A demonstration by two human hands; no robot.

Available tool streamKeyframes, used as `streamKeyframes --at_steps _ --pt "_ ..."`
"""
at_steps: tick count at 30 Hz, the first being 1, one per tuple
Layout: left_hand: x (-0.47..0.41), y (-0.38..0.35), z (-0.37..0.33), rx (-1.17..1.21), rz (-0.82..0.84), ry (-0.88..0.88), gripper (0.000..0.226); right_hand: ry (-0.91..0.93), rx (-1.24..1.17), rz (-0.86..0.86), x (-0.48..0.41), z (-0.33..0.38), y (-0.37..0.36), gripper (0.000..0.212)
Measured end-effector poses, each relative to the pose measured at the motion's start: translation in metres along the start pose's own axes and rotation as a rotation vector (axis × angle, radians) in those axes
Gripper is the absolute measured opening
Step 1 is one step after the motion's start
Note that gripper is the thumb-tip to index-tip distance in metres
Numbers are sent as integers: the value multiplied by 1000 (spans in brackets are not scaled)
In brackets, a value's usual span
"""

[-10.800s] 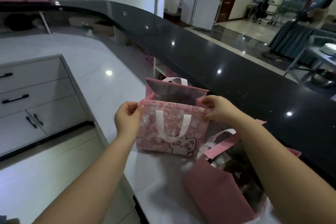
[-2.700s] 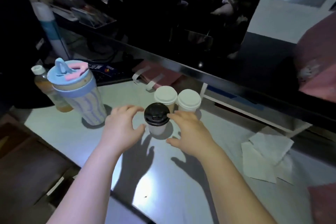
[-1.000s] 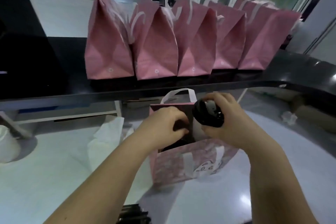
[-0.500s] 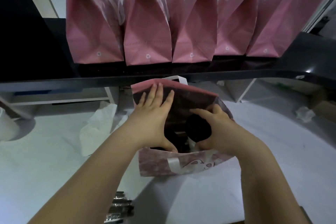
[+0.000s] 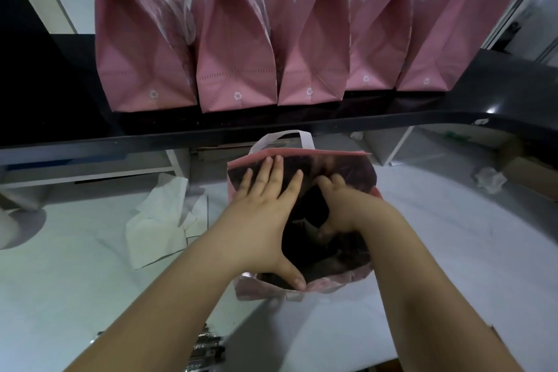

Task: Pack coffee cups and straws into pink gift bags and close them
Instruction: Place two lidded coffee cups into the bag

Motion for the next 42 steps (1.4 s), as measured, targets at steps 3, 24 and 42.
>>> streamKeyframes --at_steps 3,24,42 --pt "1 4 9 -8 -29 23 156 51 -27 -57 6 -4 -10 102" --pt "11 7 18 69 -127 72 145 80 58 41 9 -12 -86 83" --pt "102 79 100 160 -514 288 45 568 -278 -467 89 154 69 45"
Point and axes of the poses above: each hand's wrist, its own x-axis away from the middle knuckle, its own y-axis out of the back of the hand, z = x × y, the point moved 10 cm from there along -x, towards the middle knuckle, and after that the axes turned 3 degrees about -x, right-handed, at the moved point
